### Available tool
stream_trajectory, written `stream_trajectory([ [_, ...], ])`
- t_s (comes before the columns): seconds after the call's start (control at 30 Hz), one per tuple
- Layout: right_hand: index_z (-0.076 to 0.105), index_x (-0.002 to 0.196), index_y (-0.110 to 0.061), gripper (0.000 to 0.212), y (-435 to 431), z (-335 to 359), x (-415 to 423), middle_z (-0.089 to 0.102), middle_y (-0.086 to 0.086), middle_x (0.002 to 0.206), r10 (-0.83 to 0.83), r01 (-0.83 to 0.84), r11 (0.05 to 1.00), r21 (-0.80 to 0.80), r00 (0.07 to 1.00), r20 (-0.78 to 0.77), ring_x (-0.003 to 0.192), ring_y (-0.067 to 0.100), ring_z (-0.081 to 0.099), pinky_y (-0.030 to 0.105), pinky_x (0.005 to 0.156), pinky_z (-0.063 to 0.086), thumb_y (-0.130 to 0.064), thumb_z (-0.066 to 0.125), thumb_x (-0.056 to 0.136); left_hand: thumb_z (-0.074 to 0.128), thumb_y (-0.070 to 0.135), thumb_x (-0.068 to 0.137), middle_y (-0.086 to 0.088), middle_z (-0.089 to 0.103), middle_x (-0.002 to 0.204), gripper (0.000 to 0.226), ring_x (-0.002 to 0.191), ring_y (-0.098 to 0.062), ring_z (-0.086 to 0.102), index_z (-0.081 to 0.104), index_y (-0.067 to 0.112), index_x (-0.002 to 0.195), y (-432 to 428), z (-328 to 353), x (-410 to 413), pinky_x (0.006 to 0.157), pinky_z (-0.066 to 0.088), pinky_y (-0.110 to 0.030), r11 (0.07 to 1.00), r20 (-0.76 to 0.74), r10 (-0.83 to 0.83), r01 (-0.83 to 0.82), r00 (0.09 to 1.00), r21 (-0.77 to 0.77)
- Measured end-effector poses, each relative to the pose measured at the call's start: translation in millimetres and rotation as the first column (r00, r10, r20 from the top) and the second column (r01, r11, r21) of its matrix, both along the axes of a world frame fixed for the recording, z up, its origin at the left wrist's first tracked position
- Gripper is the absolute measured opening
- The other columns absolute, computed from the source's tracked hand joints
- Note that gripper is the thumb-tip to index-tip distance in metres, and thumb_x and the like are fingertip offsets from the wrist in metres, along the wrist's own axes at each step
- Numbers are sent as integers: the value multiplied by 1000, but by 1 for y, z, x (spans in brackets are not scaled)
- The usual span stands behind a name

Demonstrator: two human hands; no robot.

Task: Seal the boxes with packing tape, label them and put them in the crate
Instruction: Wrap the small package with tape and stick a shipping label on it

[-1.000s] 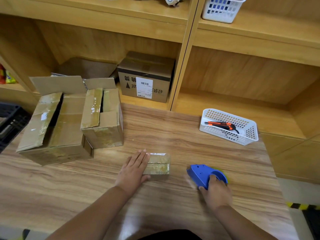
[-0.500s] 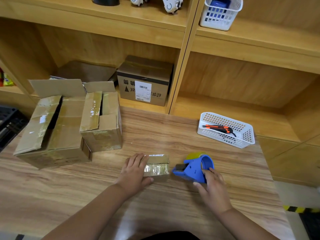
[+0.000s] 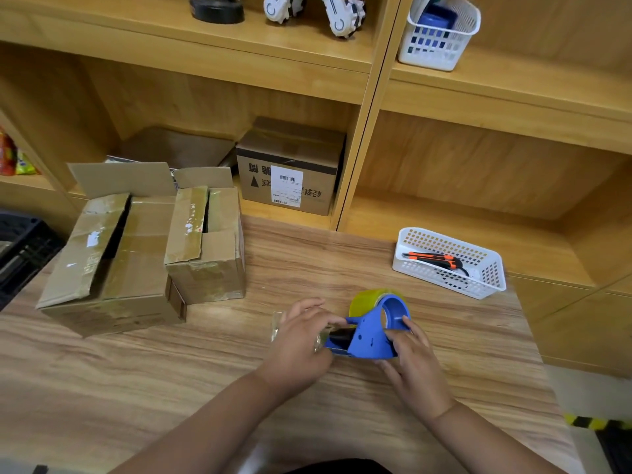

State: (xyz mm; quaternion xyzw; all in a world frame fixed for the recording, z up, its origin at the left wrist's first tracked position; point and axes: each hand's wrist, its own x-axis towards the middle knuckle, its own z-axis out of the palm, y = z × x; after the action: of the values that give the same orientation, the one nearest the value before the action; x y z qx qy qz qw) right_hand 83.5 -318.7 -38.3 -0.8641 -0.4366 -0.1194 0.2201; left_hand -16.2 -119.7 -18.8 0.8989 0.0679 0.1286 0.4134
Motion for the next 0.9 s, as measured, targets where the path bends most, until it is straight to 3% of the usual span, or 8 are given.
stream_trajectory([
  [0.13, 56, 105, -13, 34, -3, 0, 6, 68, 1, 92, 58, -66, 995, -80, 994, -96, 100, 14, 51, 21, 116, 11, -35, 57, 78, 64, 19, 75, 34, 50, 101, 31, 121, 13, 28, 58, 47, 87, 3, 8, 5, 102, 20, -19, 975, -79, 112, -125, 991, -185],
  [0.23, 51, 115, -17, 40, 2, 9, 9, 68, -2, 100, 120, -132, 984, -119, 988, -101, 101, 13, 55, 27, 115, 16, -38, 54, 81, 72, 16, 79, 29, 45, 98, 21, 107, 13, 38, 67, 37, 79, 6, 11, 7, 97, 26, -14, 928, -147, 231, -263, 962, -265],
  [0.33, 51, 122, -16, 47, 6, 17, 11, 68, -2, 105, 161, -174, 975, -138, 982, -100, 108, 12, 52, 29, 112, 20, -38, 53, 81, 73, 13, 79, 21, 58, 85, 16, 97, 3, 51, 73, 28, 72, 12, 8, 8, 87, 37, -9, 851, -218, 249, -321, 944, -416],
  [0.4, 60, 113, -13, 44, 6, 20, 14, 69, -2, 98, 161, -174, 976, -131, 982, -101, 100, 13, 55, 27, 109, 24, -38, 54, 77, 74, 15, 79, 12, 66, 79, 17, 87, -7, 60, 72, 26, 66, 17, 6, 8, 80, 48, -21, 782, -289, 246, -365, 925, -506],
  [0.5, 68, 96, -15, 37, 12, 29, 19, 69, -6, 83, 150, -165, 979, -123, 981, -121, 75, 17, 60, 29, 93, 35, -38, 52, 71, 72, 9, 81, 5, 68, 72, 16, 68, -6, 60, 69, 16, 67, 19, 5, 6, 62, 48, -13, 667, -384, 244, -441, 891, -600],
  [0.57, 67, 87, -19, 30, 17, 36, 21, 63, -11, 70, 152, -165, 981, -98, 980, -128, 62, 18, 54, 22, 78, 33, -37, 48, 71, 71, 7, 81, -2, 68, 74, 12, 68, -11, 59, 69, 10, 70, 20, 1, 3, 63, 48, -17, 630, -424, 230, -466, 876, -621],
  [0.7, 62, 66, -18, 41, 14, 37, 32, 51, -7, 50, 21, -35, 995, -93, 988, -150, 60, 21, 47, 26, 59, 36, -48, 39, 81, 69, 2, 80, -9, 67, 72, 8, 65, -12, 59, 70, 4, 72, 43, -4, -12, 60, 45, -17, 588, -448, 259, -507, 856, -630],
  [0.9, 45, 54, -26, 50, 27, 40, 44, 43, -7, 47, -69, 3, 969, -247, 964, -258, 68, 21, 46, 31, 59, 37, -67, 22, 72, 67, -1, 81, 7, 67, 59, 18, 67, -9, 59, 65, 9, 66, 77, -14, -28, 57, 45, -9, 522, -516, 310, -597, 798, -609],
])
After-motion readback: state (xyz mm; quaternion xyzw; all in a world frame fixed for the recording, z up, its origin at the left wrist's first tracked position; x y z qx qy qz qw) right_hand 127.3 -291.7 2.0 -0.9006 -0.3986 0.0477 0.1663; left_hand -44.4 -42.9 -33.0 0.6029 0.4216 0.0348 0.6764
